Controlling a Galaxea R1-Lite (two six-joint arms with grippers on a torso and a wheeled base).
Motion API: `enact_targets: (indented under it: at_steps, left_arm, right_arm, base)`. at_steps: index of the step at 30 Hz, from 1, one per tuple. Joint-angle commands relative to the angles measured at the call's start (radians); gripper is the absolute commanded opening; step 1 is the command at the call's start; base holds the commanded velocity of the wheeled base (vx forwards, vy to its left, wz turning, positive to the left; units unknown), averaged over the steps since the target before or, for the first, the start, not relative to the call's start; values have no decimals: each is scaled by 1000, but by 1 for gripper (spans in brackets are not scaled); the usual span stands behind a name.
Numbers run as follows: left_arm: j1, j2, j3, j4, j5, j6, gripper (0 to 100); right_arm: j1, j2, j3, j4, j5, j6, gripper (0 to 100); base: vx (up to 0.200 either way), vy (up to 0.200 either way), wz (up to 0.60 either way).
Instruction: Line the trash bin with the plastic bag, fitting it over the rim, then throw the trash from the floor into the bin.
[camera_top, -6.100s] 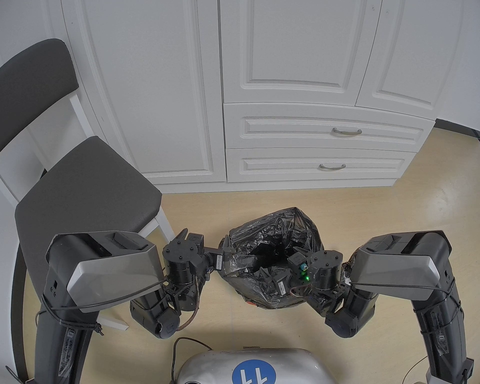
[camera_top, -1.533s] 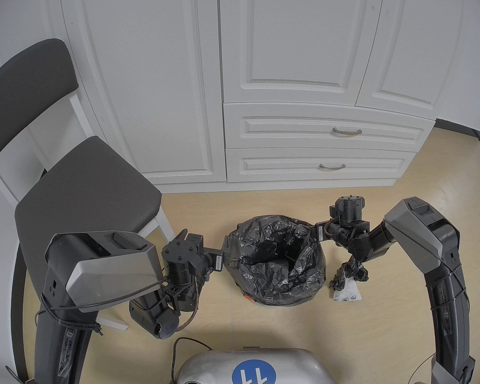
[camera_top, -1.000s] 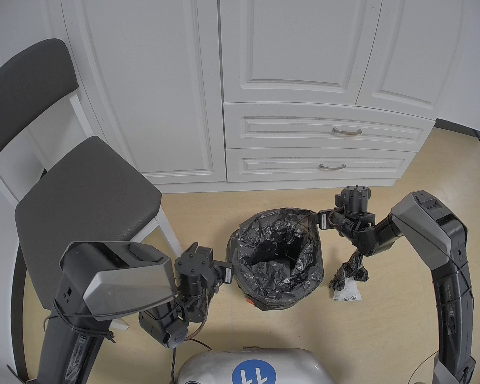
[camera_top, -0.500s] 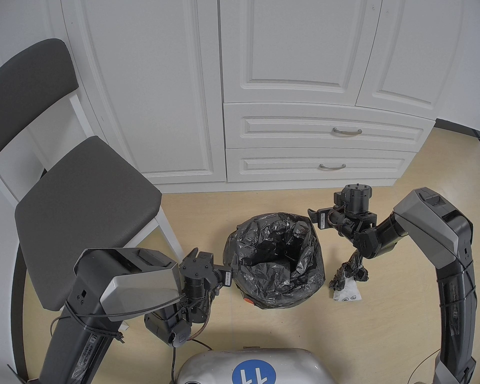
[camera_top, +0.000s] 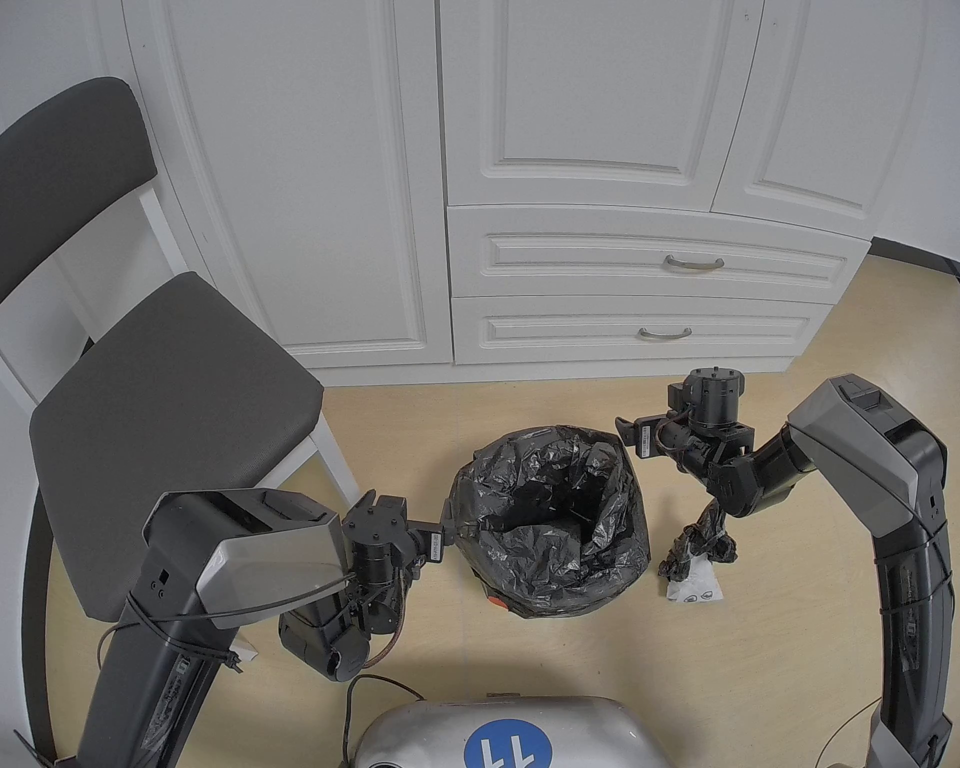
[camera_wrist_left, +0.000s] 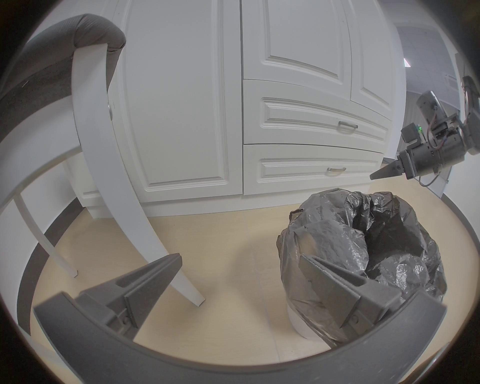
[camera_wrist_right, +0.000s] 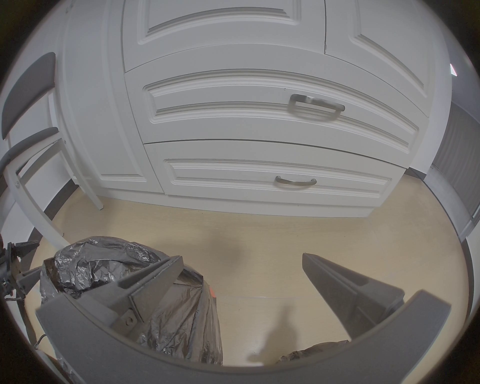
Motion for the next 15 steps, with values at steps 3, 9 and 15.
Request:
enact_targets:
  at_steps: [3,9,15]
  left_arm:
    - [17,20,-15,6,-5,-1,100]
    - [31,55,-48,19,-5,-2,100]
    - [32,71,-57,45,-8,-10,100]
  right_arm:
    - [2,2,1,-2,0,-2,100]
    - [2,3,7,-2,0,-2,100]
    - [13,5,24,-4,-1,-11,100]
  base:
    - [0,0,0]
    - [0,0,0]
    - [0,0,0]
